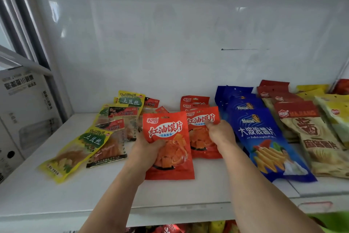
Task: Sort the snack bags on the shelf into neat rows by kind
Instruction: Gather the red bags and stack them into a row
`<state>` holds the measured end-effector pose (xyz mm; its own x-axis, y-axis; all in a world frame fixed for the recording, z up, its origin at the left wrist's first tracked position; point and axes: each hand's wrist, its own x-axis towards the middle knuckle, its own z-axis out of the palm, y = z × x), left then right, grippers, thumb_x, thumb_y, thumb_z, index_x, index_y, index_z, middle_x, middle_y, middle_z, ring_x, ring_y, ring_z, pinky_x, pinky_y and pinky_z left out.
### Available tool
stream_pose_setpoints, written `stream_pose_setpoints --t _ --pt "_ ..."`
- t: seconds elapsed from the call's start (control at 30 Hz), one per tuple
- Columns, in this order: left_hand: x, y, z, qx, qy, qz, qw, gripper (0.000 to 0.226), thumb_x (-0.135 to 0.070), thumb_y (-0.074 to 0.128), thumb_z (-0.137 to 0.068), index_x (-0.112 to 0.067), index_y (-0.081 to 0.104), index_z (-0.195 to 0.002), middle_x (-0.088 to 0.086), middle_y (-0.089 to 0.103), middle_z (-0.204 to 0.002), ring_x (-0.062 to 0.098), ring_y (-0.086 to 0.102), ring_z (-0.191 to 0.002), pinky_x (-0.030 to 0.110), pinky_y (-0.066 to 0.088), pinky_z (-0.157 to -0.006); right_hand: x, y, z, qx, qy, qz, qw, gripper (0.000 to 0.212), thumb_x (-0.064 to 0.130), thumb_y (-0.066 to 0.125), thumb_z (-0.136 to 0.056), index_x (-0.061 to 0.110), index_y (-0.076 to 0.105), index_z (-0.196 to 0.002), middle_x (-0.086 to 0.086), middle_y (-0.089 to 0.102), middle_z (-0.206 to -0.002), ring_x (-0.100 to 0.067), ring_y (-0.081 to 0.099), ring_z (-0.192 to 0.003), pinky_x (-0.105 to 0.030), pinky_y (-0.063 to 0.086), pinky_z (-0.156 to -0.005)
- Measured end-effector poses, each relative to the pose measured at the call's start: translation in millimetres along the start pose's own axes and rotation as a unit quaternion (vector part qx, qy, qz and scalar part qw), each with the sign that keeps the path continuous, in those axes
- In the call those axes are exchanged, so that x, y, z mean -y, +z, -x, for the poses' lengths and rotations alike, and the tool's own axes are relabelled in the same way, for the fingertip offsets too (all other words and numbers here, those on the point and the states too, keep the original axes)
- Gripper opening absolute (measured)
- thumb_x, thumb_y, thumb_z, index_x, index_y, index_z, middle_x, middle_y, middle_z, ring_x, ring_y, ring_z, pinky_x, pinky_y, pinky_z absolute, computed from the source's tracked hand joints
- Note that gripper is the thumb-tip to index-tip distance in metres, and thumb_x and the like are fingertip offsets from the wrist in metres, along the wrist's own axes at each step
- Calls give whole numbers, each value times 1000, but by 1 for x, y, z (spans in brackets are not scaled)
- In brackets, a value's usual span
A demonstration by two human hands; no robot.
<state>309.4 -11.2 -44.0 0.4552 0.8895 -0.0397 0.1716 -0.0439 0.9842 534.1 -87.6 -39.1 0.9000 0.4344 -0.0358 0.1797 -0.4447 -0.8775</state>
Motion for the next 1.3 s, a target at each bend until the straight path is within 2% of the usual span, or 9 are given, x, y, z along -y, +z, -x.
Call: stream_pose_setpoints --t 0.1,0.37,0.57,0.63,0.7,0.77,0.87,1.07,1.3 --pt "0 9 -1 17 -5 2 1000 19 -21 73 -90 -31 61 -101 -12 73 -95 10 69 -88 28 55 -73 -3 -2 -3 10 -17 82 996 47 50 58 -95 12 59 -122 -8 69 -117 -30 67 -104 -35 49 -79" --pt "1 36 -5 47 -20 -3 999 35 -26 78 -86 -30 63 -118 -8 77 -103 16 74 -94 43 59 -89 -12 -3 -8 -3 -33 122 992 50 51 58 -94 10 58 -123 -10 67 -121 -32 65 -108 -33 44 -74" --pt "-7 70 -3 27 12 -46 999 39 -27 75 -88 -27 57 -123 -12 70 -110 11 67 -97 25 53 -76 -11 -4 -9 -11 -25 111 993 54 55 41 -100 11 58 -125 -10 67 -121 -31 65 -108 -36 49 -78" --pt "-10 81 -2 11 30 -89 995 45 -32 73 -86 -29 54 -127 -11 68 -114 14 65 -104 31 54 -84 -9 -6 -8 -11 -16 111 994 59 58 31 -102 10 61 -120 -10 68 -116 -30 65 -106 -36 48 -77" --pt "-10 88 -1 2 31 -132 991 55 -42 69 -81 -31 51 -131 -10 67 -118 20 61 -115 45 52 -97 -7 -5 -5 -6 -16 107 994 65 61 23 -101 10 62 -114 -9 68 -110 -29 66 -102 -33 47 -73" --pt "-10 93 0 -5 23 -175 984 59 -45 66 -83 -29 47 -136 -7 61 -118 26 49 -126 50 45 -105 -7 -4 -4 -8 -24 104 994 71 65 18 -99 11 63 -110 -8 70 -105 -27 68 -95 -35 53 -75" --pt "-9 101 3 -12 33 -230 973 59 -47 65 -87 -25 44 -139 -2 56 -128 28 37 -133 47 37 -110 -8 -4 -3 -11 -23 95 995 67 67 24 -98 11 60 -112 -8 70 -105 -27 69 -94 -39 57 -79" --pt "-7 112 0 -20 26 -289 957 70 -54 62 -88 -20 38 -144 7 47 -141 32 37 -136 45 32 -111 -13 -1 4 -22 -43 98 994 51 51 48 -99 8 51 -126 -11 65 -122 -30 66 -108 -40 55 -84" --pt "-6 113 -2 -23 21 -320 947 74 -62 59 -87 -19 40 -144 7 49 -142 31 38 -136 46 33 -112 -13 -4 10 -32 -83 155 984 56 45 50 -99 8 40 -140 -12 53 -137 -31 55 -123 -41 49 -93"
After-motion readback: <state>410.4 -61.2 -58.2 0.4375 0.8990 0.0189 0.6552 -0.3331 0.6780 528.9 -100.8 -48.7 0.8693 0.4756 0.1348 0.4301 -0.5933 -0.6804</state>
